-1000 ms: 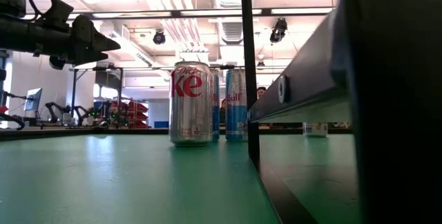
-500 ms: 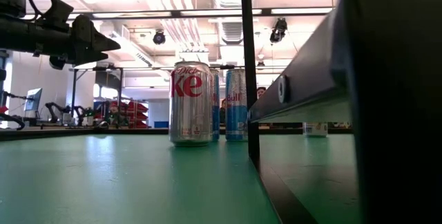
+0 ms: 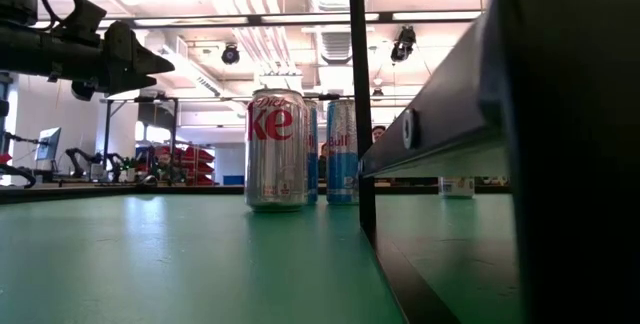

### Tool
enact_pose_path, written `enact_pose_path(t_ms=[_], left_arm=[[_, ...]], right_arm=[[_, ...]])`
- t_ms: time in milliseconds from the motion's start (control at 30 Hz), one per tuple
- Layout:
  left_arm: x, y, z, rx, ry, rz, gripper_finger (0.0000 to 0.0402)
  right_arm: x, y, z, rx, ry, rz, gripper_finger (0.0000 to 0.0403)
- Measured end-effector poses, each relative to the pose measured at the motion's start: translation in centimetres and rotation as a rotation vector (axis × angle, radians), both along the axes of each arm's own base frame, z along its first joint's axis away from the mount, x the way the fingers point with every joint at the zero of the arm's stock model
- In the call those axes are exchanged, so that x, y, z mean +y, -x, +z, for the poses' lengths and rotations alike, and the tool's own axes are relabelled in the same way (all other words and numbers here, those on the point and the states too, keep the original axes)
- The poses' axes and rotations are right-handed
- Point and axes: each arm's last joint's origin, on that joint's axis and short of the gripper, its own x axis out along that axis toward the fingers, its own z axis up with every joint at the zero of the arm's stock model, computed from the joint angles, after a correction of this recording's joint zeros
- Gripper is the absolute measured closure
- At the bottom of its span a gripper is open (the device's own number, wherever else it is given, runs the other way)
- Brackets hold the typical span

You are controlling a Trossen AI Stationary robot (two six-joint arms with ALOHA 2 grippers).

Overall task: Place canned beverage on shelf
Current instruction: Put the right white-yellow soda can on the shelf

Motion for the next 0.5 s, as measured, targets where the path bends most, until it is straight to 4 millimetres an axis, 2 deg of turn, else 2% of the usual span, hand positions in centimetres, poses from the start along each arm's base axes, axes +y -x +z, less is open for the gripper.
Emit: enact_pose_path(t_ms=[167,500], left_arm=[[0.0,0.0,0.0,0.0,0.0,0.0,0.0038],[0.0,0.0,0.0,0.0,0.0,0.0,0.0038]], right_arm=[[-0.02,0.0,-0.01,-0.003,0.006,0.0,0.0124],[-0.01,-0.01,-0.03,-0.004,0.006,0.001,0.012]])
